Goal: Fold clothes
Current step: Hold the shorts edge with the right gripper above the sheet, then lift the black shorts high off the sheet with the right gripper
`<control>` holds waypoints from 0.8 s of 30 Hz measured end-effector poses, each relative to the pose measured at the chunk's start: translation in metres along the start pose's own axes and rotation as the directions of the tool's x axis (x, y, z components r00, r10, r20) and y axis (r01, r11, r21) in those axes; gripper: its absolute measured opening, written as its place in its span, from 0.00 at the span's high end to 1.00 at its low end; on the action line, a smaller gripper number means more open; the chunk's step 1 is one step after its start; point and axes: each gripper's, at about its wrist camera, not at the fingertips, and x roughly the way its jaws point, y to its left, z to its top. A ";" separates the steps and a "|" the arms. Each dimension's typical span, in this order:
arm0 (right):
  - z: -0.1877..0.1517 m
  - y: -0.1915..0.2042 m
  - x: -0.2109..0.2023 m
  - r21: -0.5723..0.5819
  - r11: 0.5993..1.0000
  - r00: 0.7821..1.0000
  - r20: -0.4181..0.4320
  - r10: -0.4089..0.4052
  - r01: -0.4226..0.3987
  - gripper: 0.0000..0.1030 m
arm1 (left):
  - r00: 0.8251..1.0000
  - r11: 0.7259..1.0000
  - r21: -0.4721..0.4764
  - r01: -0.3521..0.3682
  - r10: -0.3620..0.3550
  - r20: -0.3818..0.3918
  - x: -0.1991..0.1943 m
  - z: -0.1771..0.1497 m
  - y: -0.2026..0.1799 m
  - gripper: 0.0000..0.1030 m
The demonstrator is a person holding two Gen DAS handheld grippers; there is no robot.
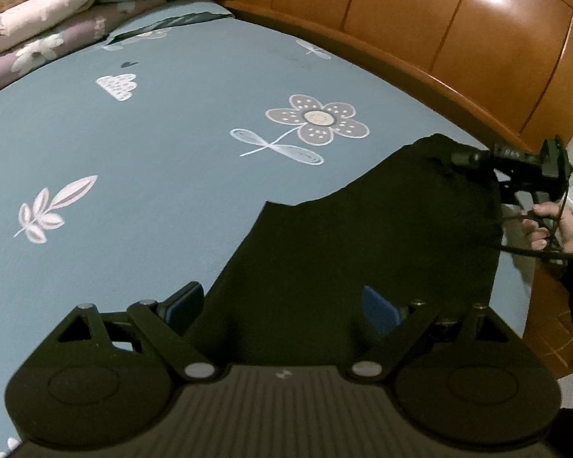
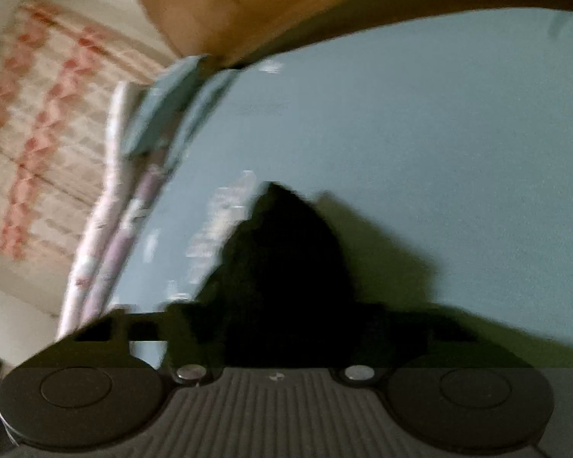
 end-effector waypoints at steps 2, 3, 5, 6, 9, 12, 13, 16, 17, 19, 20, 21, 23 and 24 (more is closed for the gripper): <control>-0.001 0.005 -0.002 -0.010 1.000 1.000 0.004 -0.008 0.008 0.58 | 1.000 1.000 -0.004 -0.005 0.005 0.008 -0.005 -0.004 0.001 0.13; -0.001 0.007 -0.004 -0.015 1.000 1.000 0.007 -0.012 0.012 0.58 | 1.000 1.000 -0.003 -0.010 0.010 0.014 -0.009 -0.005 0.002 0.13; -0.002 0.012 -0.006 -0.025 0.999 1.000 0.011 -0.020 0.020 0.59 | 0.999 1.000 -0.001 -0.019 0.019 0.026 -0.016 -0.010 0.002 0.13; -0.003 0.014 -0.007 -0.030 0.999 1.000 0.013 -0.024 0.024 0.60 | 0.999 1.000 -0.001 -0.024 0.024 0.032 -0.021 -0.013 0.002 0.13; -0.004 0.022 -0.011 -0.045 0.998 0.999 0.020 -0.036 0.036 0.61 | 0.998 0.999 0.011 -0.044 0.044 0.040 -0.034 -0.023 0.003 0.13; -0.008 0.044 -0.022 -0.096 0.995 0.999 0.041 -0.030 0.034 0.62 | 0.997 0.998 0.018 -0.063 0.062 0.046 -0.049 -0.035 0.005 0.13; -0.009 0.053 -0.027 -0.116 0.993 0.999 0.048 -0.022 0.028 0.62 | 0.996 0.997 0.018 -0.069 0.068 0.051 -0.055 -0.040 0.006 0.13; -0.016 0.085 -0.040 -0.184 0.983 0.998 0.057 -0.004 0.015 0.64 | 0.994 0.996 0.017 -0.084 0.083 0.071 -0.073 -0.057 0.007 0.13; -0.020 0.098 -0.044 -0.214 0.977 0.998 0.065 -0.004 0.017 0.64 | 0.994 0.996 0.015 -0.085 0.084 0.075 -0.078 -0.062 0.009 0.13; -0.028 0.121 -0.051 -0.266 0.964 0.997 0.082 -0.001 0.023 0.65 | 0.993 0.996 0.011 -0.085 0.084 0.083 -0.086 -0.073 0.013 0.13; -0.033 0.132 -0.054 -0.285 0.958 0.997 0.083 0.006 0.018 0.65 | 0.993 0.996 0.009 -0.086 0.085 0.087 -0.091 -0.078 0.016 0.13; -0.038 0.142 -0.058 -0.305 0.952 0.997 0.081 0.014 0.011 0.65 | 0.992 0.996 0.006 -0.088 0.087 0.092 -0.095 -0.083 0.019 0.13; -0.051 0.164 -0.062 -0.344 0.939 0.996 0.086 0.017 0.013 0.65 | 0.993 0.997 0.011 -0.079 0.078 0.094 -0.103 -0.094 0.025 0.13; -0.059 0.174 -0.064 -0.362 0.932 0.996 0.087 0.012 0.020 0.65 | 0.993 0.997 0.015 -0.075 0.073 0.095 -0.107 -0.099 0.028 0.13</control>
